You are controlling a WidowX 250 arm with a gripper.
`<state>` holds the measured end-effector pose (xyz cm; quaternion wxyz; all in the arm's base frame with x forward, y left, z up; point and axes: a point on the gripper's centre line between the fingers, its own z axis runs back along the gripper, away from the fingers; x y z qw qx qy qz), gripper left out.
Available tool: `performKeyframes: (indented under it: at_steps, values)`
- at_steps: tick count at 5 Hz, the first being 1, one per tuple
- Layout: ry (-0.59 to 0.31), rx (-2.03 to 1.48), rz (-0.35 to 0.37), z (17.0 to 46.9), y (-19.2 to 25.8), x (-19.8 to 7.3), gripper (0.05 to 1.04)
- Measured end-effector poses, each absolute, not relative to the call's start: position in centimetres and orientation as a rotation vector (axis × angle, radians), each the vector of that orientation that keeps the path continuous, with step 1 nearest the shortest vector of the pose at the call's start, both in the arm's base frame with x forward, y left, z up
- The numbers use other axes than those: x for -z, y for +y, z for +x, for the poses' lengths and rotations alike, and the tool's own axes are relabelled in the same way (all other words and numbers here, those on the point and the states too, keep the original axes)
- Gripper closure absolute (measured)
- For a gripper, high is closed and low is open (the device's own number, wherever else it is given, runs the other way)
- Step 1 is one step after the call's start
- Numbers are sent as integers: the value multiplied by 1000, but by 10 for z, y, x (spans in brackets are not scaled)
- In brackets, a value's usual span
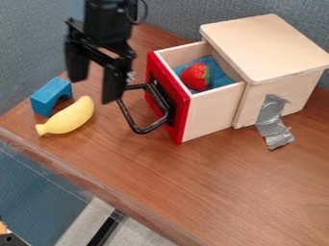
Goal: Put the strawberry in the drawer
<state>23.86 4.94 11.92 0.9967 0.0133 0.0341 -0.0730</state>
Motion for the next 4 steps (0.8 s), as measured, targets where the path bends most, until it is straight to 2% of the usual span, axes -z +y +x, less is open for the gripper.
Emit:
performKeyframes:
  at_steps: [2, 4]
  values:
    - [39, 114, 11, 222, 57, -120, 83]
    - [69, 109, 15, 218, 60, -106, 83]
